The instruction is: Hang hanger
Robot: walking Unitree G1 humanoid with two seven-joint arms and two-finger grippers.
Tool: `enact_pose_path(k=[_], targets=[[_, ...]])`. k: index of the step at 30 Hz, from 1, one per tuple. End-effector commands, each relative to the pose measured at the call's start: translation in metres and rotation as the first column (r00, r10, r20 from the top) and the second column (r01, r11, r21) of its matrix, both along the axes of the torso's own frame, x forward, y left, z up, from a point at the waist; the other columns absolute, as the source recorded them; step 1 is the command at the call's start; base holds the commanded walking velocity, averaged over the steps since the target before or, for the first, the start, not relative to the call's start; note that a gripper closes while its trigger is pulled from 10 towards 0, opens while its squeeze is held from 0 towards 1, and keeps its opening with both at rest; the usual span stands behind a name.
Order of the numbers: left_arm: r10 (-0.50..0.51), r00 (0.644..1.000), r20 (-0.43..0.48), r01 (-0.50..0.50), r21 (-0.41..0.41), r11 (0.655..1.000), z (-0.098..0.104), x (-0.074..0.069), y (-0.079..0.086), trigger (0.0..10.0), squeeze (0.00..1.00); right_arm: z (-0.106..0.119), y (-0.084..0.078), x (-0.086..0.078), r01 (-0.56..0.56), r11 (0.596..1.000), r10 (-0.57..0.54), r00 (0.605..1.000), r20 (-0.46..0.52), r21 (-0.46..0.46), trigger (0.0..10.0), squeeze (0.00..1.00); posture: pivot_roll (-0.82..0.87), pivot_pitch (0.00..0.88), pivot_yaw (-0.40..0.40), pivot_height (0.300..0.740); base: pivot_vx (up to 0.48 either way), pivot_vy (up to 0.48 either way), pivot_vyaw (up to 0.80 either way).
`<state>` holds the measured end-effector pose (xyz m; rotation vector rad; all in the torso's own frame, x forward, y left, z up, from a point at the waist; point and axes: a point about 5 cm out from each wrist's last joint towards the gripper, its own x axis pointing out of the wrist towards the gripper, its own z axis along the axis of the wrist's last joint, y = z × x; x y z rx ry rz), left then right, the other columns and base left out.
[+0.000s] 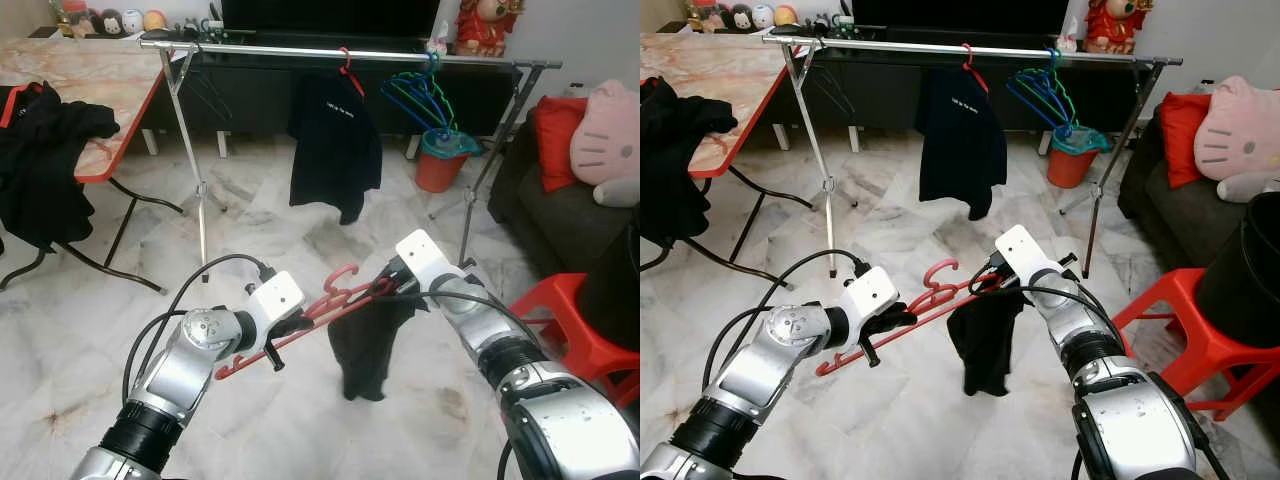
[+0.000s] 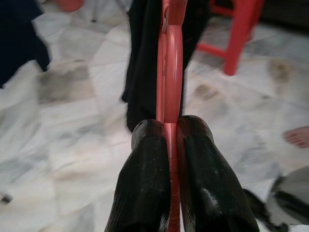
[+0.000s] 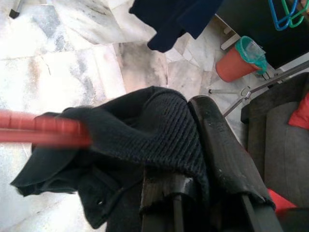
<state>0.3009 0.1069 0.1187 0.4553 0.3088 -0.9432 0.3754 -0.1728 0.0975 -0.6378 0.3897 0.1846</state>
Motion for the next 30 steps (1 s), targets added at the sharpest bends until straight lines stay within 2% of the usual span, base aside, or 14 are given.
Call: enact_pose_path(k=[1, 6, 11, 17, 30], targets=[[-0.038, 0.999, 0.018, 0.038, -0.025, 0.999, 0.008, -0.002, -0.007, 10.0, 0.0, 0.011, -0.003, 0.005, 0.002, 1.0, -0.003, 0.999, 0.032, 0.002, 10.0, 0.0, 0.02, 0.0, -0.118, 0.74, 0.0, 0.0, 0.0], [-0.039, 0.999, 0.029, 0.04, -0.036, 0.999, 0.012, 0.001, -0.01, 10.0, 0.0, 0.014, 0.0, 0.006, 0.005, 1.0, -0.006, 0.999, 0.038, 0.018, 10.0, 0.0, 0.02, 0.0, -0.117, 0.74, 0.0, 0.0, 0.0], [0.009, 0.998, 0.059, -0.013, 0.061, 0.998, 0.006, 0.007, -0.005, 10.0, 0.0, 0.014, 0.003, 0.006, 0.002, 1.0, -0.002, 0.999, 0.04, 0.021, 10.0, 0.0, 0.02, 0.0, -0.114, 0.74, 0.0, 0.0, 0.0], [0.053, 0.997, 0.051, -0.058, 0.094, 0.994, 0.002, 0.009, 0.002, 10.0, 0.0, 0.015, 0.005, 0.006, -0.005, 1.0, 0.004, 0.999, 0.044, 0.023, 10.0, 0.0, 0.02, 0.0, -0.113, 0.74, 0.0, 0.0, 0.0], [0.008, 0.999, 0.042, -0.01, 0.047, 0.999, 0.003, 0.007, -0.015, 10.0, 0.0, 0.025, 0.027, 0.007, -0.102, 0.994, 0.1, 0.994, 0.047, 0.042, 10.0, 0.0, 0.02, 0.0, -0.112, 0.74, 0.0, 0.0, 0.0]])
